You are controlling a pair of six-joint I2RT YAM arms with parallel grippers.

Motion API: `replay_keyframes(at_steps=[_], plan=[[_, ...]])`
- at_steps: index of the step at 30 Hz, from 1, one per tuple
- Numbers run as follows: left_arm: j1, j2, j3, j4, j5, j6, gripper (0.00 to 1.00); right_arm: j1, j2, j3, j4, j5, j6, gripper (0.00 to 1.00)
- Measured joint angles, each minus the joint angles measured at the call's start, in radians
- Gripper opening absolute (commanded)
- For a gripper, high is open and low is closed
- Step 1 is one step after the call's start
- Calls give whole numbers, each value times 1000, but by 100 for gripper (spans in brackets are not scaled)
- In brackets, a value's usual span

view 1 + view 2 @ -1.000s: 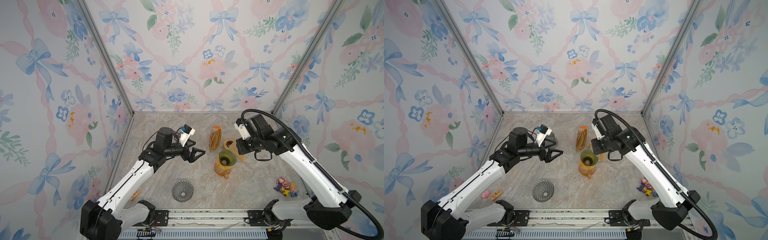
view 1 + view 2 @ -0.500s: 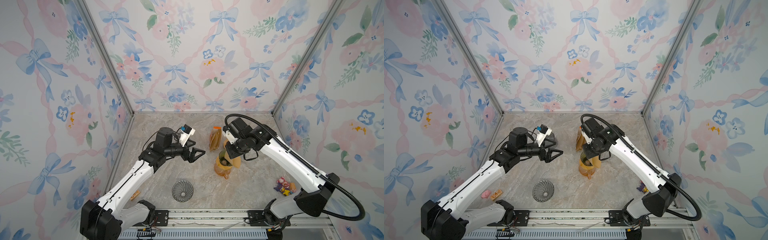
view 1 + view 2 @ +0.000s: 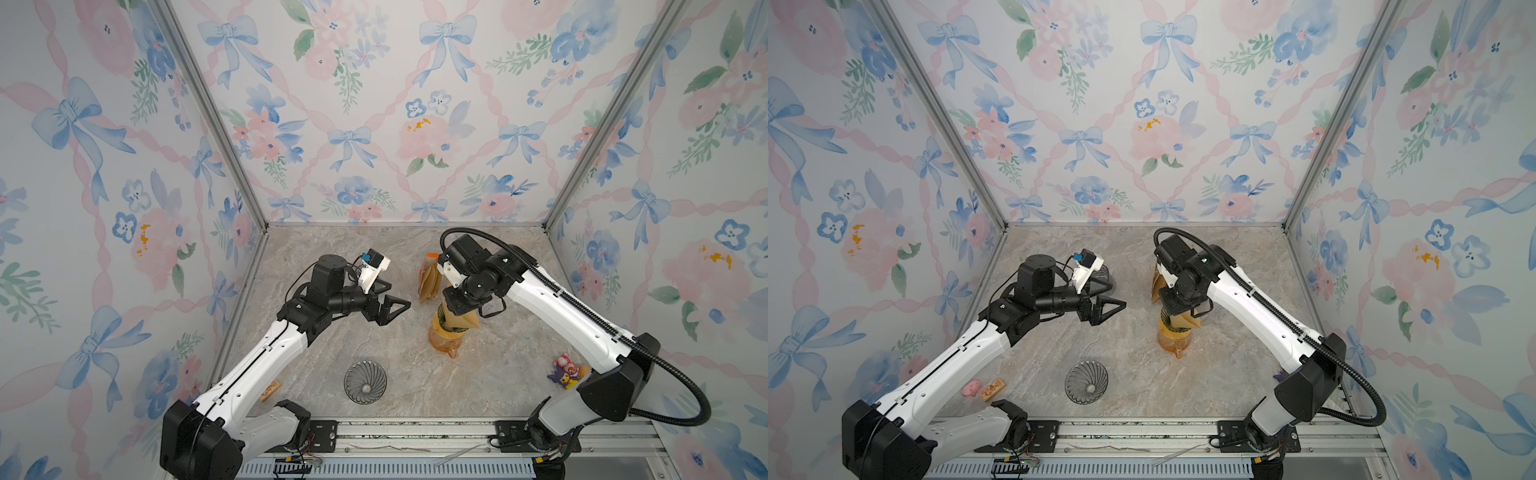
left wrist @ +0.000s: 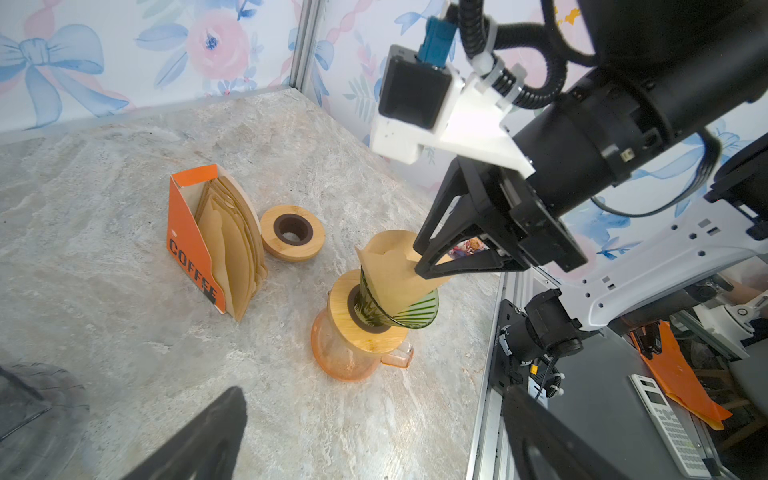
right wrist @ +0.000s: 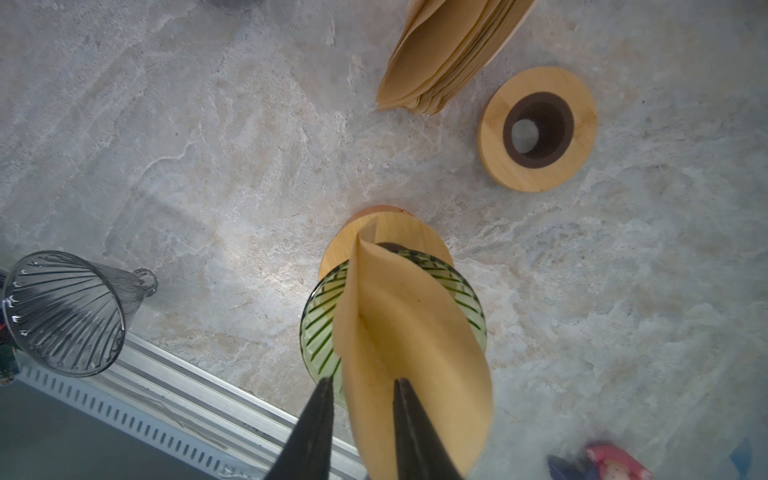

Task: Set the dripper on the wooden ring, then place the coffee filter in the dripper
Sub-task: 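Lower the paper filter into the green dripper's cone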

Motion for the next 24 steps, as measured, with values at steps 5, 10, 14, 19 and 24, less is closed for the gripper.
replay_keyframes(at_steps=[5,10,14,19,24], plan=[[0,0,0,0,0,0,98,-2,-14,-2,21,-24,-1,23],[0,0,0,0,0,0,98,-23,-93,-39,49,-65,1,13],[0,0,0,0,0,0,98,-36,-130,-72,53,-83,-2,9],[0,0,0,0,0,0,98,-27,-131,-114,60,-101,-3,9],[0,0,0,0,0,0,98,-22,-130,-129,69,-97,-6,10]])
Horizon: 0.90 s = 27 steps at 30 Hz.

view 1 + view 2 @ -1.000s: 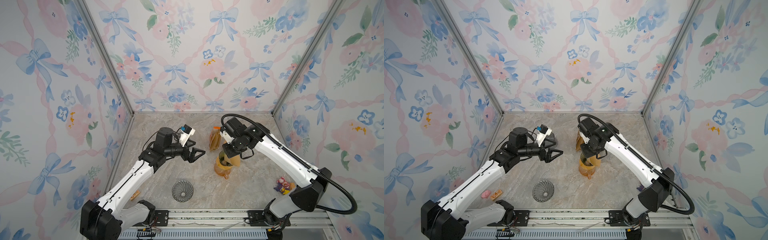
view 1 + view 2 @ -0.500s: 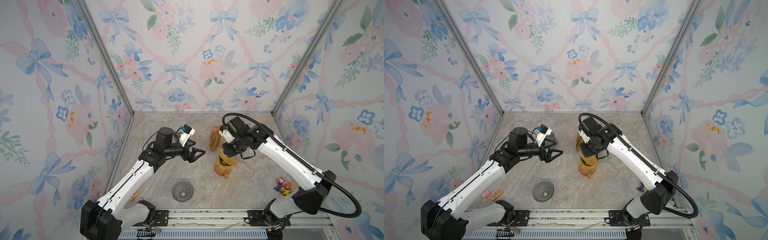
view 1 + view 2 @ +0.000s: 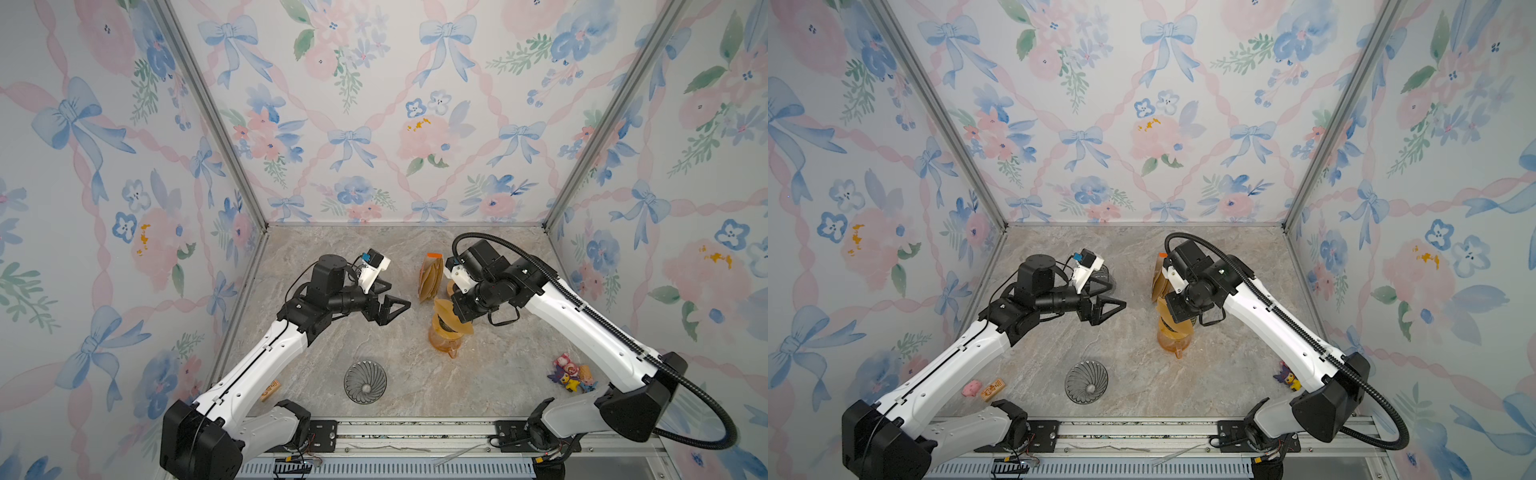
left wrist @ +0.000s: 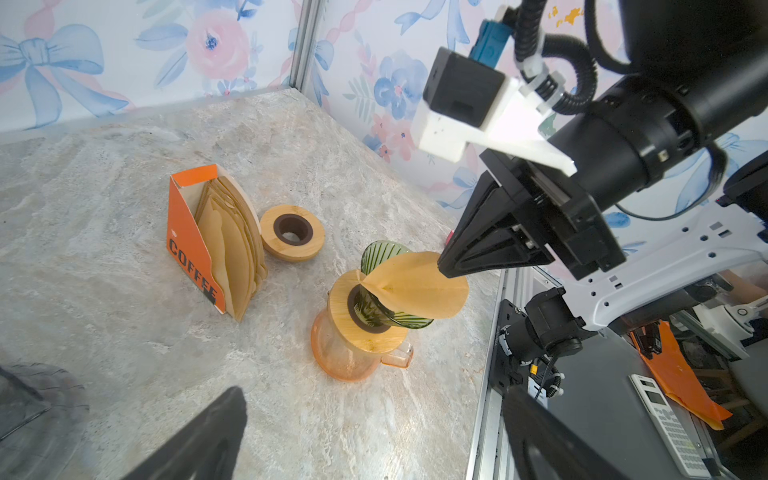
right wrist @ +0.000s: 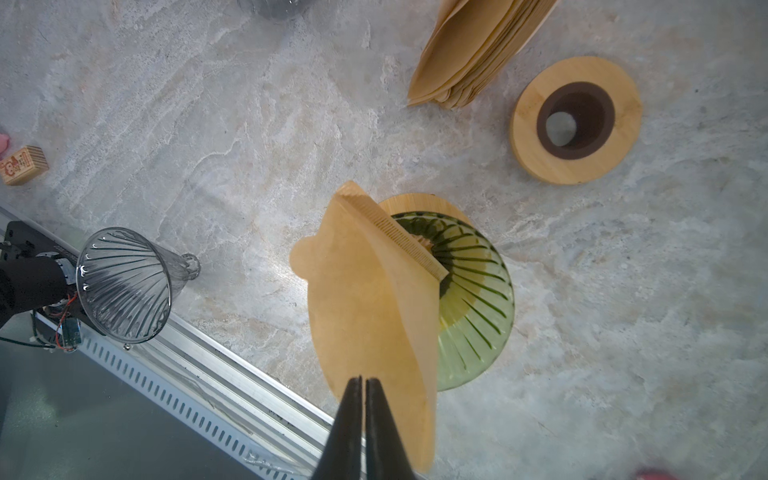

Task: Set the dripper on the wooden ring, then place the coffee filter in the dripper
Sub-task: 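Lower the paper filter into the green dripper's cone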

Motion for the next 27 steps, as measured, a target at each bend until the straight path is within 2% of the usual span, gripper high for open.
replay_keyframes(at_steps=[17,27], plan=[[0,0,0,0,0,0,98,-9,118,-14,39,80,-14,24],[0,0,0,0,0,0,98,-20,144,-23,48,82,-35,30]])
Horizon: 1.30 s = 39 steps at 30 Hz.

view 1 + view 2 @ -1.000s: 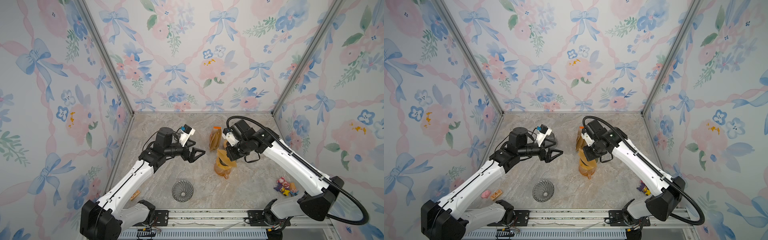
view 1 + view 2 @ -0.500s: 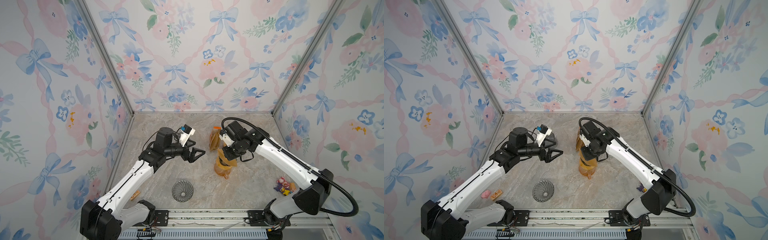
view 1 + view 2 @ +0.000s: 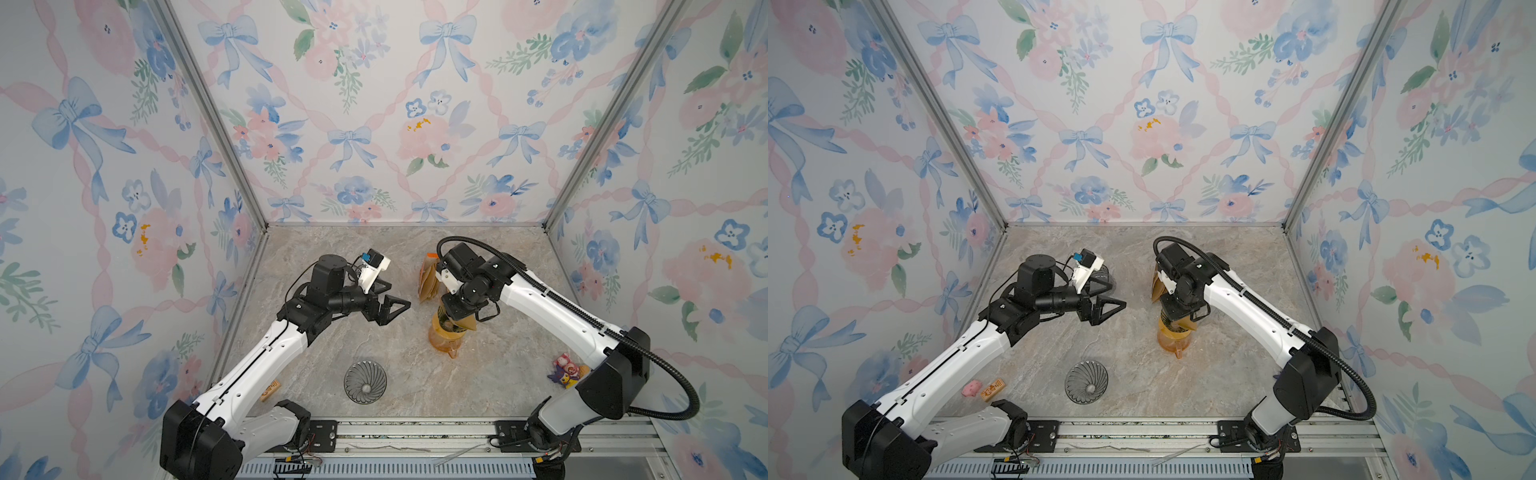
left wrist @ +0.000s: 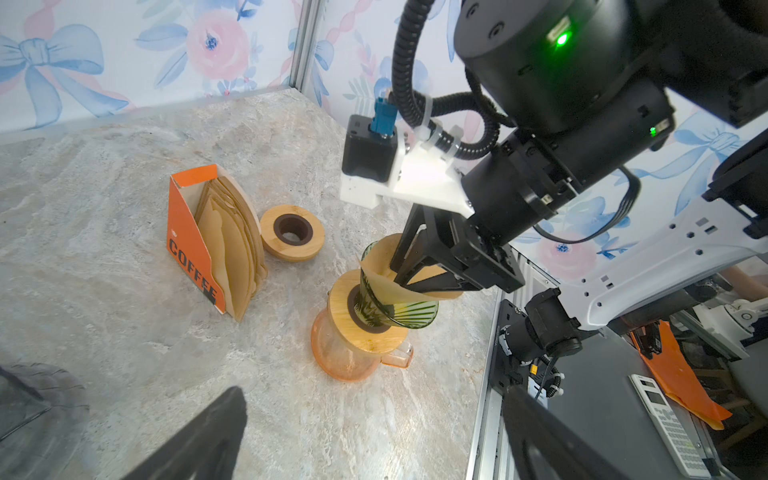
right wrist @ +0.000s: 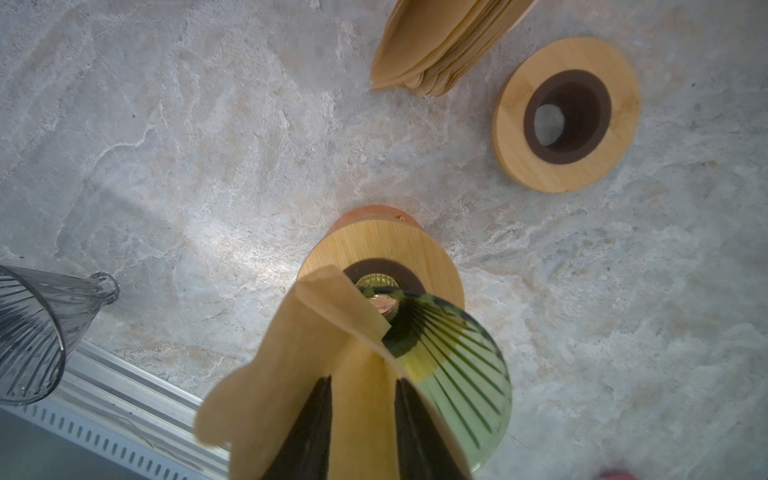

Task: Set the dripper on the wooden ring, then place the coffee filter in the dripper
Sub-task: 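Lower the paper filter into the green dripper's cone, then press the filter down inside the dripper with the right gripper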

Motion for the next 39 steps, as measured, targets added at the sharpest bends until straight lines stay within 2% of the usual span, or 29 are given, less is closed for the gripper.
replay_keyframes(at_steps=[39], plan=[[0,0,0,7,0,0,98,-65,34,-114,122,-103,-3,31]])
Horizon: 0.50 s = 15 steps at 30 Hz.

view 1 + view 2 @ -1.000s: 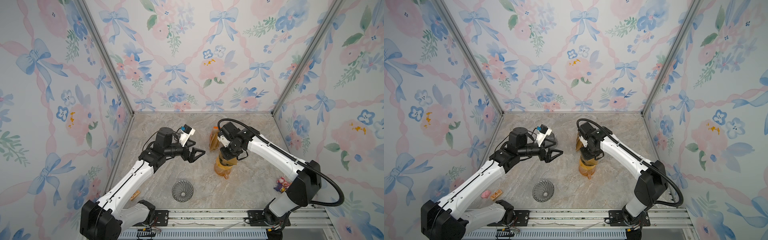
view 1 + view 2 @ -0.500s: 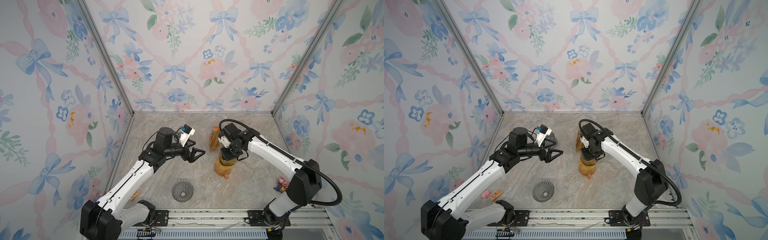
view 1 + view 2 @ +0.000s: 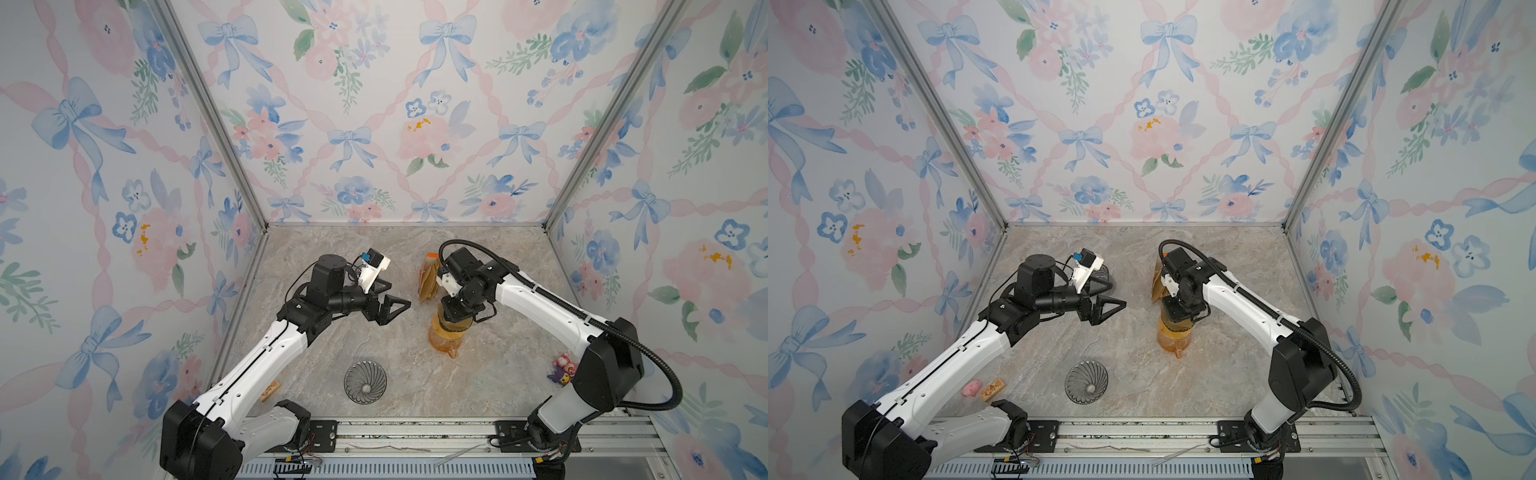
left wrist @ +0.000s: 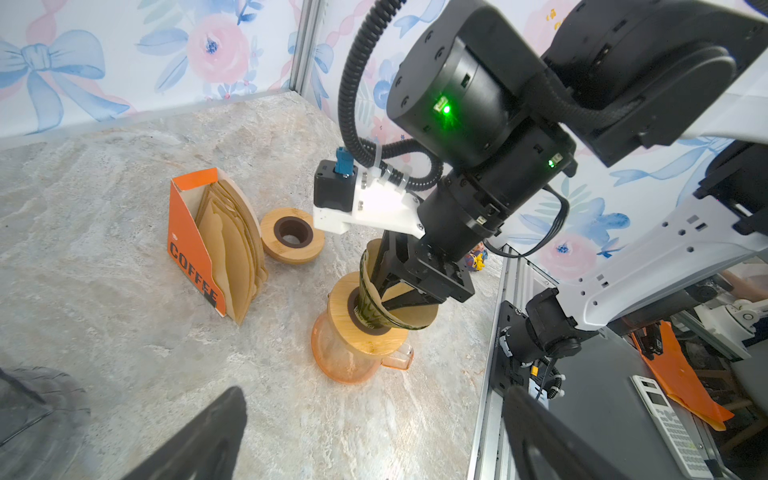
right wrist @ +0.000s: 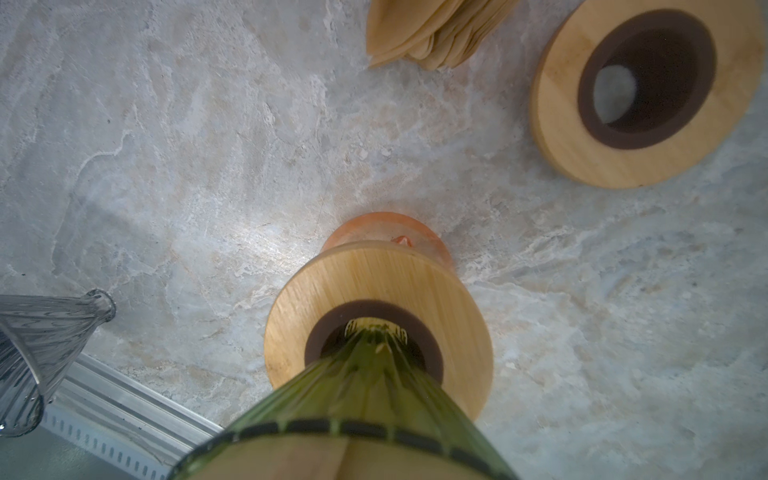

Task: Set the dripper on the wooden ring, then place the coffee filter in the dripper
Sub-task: 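Press the filter down inside the dripper with the right gripper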

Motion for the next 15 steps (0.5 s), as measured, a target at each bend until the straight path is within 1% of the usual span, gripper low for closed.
replay_keyframes(at_steps=[15], plan=[[0,0,0,0,0,0,98,0,0,-14,3,2,1,30]])
